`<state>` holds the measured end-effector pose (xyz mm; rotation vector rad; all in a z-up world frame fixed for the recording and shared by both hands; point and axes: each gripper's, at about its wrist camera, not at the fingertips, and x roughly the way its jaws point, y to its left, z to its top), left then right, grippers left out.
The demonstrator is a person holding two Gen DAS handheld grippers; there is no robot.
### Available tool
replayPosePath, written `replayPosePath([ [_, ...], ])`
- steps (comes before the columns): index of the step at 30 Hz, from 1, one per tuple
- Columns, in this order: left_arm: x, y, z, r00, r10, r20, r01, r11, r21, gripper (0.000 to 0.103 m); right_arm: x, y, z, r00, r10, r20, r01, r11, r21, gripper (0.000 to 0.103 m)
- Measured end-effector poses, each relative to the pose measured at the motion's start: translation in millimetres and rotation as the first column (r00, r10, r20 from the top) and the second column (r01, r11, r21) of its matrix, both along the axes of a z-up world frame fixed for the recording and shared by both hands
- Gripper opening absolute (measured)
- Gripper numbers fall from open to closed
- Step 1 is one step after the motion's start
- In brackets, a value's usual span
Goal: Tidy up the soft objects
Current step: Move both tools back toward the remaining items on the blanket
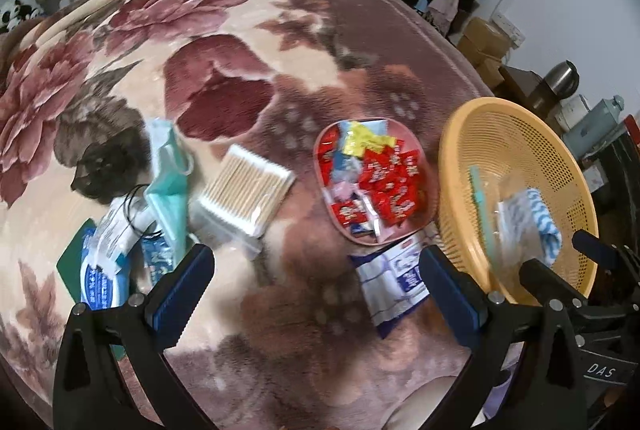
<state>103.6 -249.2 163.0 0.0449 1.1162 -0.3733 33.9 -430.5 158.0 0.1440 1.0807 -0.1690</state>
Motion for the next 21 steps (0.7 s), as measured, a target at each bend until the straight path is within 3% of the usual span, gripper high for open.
replayPosePath([
  [12, 4.7, 61.5, -19.7, 0.997, 0.078, -0.030, -0.078, 0.997, -0.005, 0.102, 15.5, 51.0, -6.3, 0.996, 0.089, -0.017, -0.089, 0.996, -0.017, 0.103],
  [21, 7.6, 115.1, -34.3, 0.989, 0.138, -0.049, -0.137, 0.990, 0.030, 0.102, 26.5, 89.9, -14.8, 0.989, 0.144, -0.032, -0.144, 0.989, -0.013, 0.103],
])
